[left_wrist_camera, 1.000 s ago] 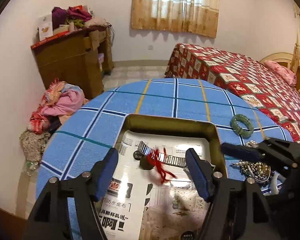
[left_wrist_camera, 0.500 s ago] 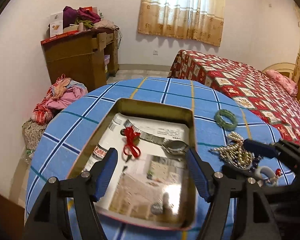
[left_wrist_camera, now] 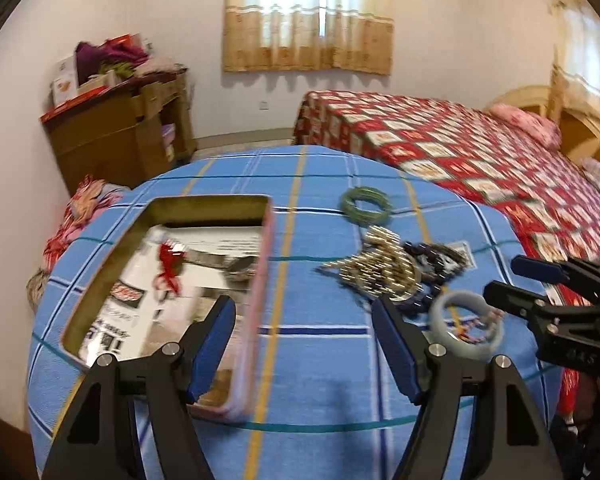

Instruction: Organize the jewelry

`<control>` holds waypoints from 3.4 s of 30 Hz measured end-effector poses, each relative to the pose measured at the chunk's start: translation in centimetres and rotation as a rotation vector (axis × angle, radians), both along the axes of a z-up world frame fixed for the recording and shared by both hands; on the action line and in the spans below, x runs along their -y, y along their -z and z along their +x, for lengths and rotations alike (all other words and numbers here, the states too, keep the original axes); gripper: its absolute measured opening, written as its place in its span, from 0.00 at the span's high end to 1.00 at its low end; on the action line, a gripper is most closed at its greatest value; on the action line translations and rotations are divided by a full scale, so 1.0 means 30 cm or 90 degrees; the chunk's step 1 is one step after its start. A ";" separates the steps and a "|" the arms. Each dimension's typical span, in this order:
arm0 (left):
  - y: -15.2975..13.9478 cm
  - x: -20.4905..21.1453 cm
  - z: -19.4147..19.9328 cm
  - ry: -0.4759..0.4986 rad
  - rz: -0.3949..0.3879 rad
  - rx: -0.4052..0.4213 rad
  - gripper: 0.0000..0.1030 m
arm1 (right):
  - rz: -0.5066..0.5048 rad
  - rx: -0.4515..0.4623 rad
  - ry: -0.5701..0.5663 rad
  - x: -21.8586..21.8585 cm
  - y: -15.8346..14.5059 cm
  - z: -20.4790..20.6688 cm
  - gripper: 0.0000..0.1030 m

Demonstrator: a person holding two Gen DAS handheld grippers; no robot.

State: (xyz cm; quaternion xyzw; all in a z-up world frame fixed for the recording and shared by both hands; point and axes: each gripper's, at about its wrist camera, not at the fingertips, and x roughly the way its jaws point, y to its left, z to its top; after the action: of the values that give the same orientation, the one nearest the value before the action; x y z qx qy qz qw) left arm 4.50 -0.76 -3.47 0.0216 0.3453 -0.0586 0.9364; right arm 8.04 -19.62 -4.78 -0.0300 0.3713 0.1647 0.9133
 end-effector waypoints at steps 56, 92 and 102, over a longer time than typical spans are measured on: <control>0.022 0.229 0.120 0.167 -0.001 -0.044 0.97 | 0.131 0.087 -0.022 0.076 -0.152 -0.019 0.86; 0.011 0.294 -0.016 0.236 -0.004 -0.040 0.41 | 0.121 0.105 -0.023 0.106 -0.215 -0.080 0.86; 0.102 0.394 0.030 0.283 -0.019 -0.101 0.55 | 0.115 0.079 -0.002 0.141 -0.159 -0.059 0.86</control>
State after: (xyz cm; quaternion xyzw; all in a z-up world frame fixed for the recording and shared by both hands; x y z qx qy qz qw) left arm 5.41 -12.58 -6.54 0.0789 0.4039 -0.2703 0.8704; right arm 6.27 -23.85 -0.01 0.0417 0.2973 0.1965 0.9334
